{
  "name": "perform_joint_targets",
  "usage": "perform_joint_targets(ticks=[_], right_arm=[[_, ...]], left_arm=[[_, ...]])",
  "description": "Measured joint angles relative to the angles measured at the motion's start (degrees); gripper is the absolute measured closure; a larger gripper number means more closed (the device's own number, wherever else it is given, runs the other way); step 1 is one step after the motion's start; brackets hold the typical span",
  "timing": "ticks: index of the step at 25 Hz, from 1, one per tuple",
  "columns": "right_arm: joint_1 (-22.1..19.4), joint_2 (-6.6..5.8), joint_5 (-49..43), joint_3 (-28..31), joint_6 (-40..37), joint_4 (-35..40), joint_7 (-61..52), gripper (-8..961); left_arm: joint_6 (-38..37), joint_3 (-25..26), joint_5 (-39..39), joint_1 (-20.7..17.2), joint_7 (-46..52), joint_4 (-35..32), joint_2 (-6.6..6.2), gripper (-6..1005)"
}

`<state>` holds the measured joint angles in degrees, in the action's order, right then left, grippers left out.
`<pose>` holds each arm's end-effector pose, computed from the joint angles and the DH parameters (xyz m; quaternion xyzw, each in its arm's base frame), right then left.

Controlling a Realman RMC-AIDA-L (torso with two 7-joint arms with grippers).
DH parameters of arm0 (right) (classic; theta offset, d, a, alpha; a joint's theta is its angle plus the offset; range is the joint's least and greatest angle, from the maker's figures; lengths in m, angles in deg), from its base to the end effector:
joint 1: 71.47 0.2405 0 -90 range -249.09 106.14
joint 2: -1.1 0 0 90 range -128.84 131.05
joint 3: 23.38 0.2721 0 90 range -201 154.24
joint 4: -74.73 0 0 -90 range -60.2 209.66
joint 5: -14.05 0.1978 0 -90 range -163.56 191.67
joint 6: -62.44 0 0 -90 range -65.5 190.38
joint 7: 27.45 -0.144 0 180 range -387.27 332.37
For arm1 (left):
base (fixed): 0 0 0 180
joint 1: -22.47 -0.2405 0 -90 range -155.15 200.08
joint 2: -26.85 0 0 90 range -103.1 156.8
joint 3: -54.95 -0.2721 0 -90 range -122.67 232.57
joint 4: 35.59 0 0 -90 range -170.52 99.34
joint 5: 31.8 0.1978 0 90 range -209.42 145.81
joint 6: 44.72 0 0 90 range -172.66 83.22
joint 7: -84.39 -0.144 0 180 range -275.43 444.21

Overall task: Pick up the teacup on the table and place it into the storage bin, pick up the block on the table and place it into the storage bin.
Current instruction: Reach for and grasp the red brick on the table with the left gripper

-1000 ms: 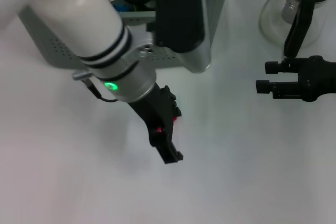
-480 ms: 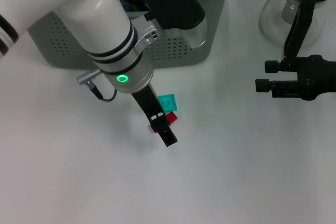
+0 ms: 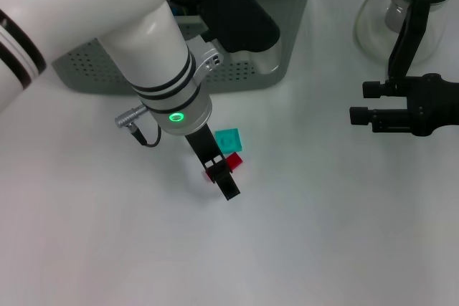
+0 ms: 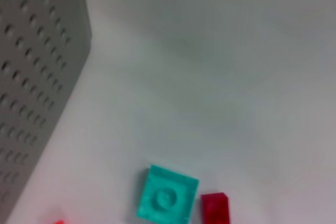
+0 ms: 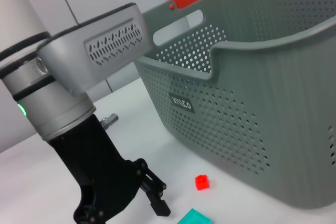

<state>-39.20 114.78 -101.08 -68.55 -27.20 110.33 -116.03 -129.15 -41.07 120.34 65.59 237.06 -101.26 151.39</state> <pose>0.2737 0.3369 0.0099 -0.9408 0.2641 0.1928 0.0888 -0.1609 0.3329 -0.0957 -0.9245 -0.2502 0.2655 0.1104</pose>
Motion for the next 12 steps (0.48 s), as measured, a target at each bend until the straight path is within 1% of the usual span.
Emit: perform_joint_targets(ticks=[8,12], right_arm=[[-0.12,-0.13,0.23,0.0,-0.07,0.0,0.04,209],[-0.11,-0.08,0.25,0.0,-0.05,0.0,0.07,208]], left_arm=[[2.4,-2.3,1.03,0.22,0.68,0.72,0.02,54],[3.2,-2.77,1.12,0.43,0.79,1.91,0.0,209]])
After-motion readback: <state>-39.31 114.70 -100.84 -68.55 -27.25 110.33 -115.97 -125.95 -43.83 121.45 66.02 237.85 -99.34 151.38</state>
